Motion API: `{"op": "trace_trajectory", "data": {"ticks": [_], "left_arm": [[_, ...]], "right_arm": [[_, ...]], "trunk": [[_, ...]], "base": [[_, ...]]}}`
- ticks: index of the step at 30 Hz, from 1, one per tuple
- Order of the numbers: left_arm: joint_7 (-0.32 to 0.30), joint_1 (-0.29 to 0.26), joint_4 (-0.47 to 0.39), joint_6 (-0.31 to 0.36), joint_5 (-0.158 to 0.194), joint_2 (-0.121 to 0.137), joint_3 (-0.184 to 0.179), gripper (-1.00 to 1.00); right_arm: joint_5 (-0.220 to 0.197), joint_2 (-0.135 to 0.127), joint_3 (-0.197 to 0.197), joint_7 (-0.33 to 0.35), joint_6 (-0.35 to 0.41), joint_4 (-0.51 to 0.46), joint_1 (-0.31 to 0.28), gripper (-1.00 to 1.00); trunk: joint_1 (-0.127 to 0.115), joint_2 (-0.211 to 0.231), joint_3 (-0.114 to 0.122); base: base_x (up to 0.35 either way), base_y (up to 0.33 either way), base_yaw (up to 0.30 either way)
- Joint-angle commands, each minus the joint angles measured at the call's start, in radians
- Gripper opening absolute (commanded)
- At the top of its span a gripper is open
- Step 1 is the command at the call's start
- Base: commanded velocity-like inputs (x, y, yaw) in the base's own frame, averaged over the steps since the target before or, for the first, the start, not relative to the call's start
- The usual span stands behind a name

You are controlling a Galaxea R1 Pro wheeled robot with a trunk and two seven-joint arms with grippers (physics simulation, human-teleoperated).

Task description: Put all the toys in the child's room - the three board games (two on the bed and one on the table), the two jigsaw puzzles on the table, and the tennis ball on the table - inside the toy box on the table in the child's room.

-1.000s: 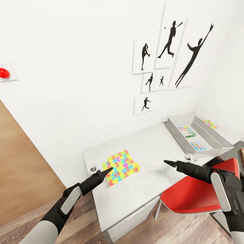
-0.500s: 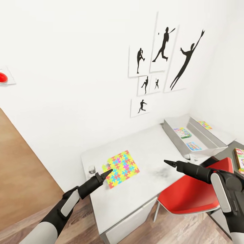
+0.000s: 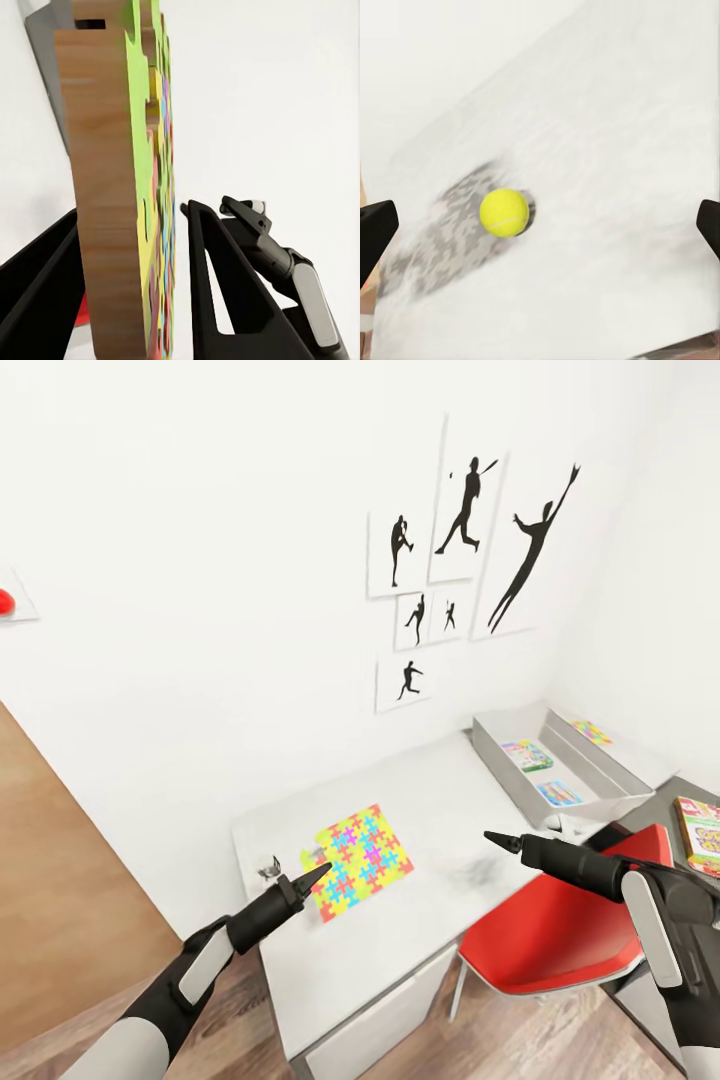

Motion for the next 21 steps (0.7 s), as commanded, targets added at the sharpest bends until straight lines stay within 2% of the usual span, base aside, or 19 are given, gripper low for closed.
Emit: {"op": "trace_trajectory", "data": {"ticks": [1, 21], "left_arm": [[-0.002, -0.001, 0.001, 0.009, 0.01, 0.001, -0.005, -1.0], [-0.007, -0.001, 0.003, 0.01, 0.01, 0.0, -0.006, -1.0]], "right_arm": [[0.003, 0.0, -0.001, 0.005, 0.005, 0.0, -0.001, 1.0], [0.003, 0.0, -0.001, 0.005, 0.005, 0.0, 0.002, 1.0]], "trunk": [[0.001, -0.002, 0.0], [0.001, -0.002, 0.029]], "base": [[0.0, 0.0, -0.082], [0.0, 0.0, -0.084]]}}
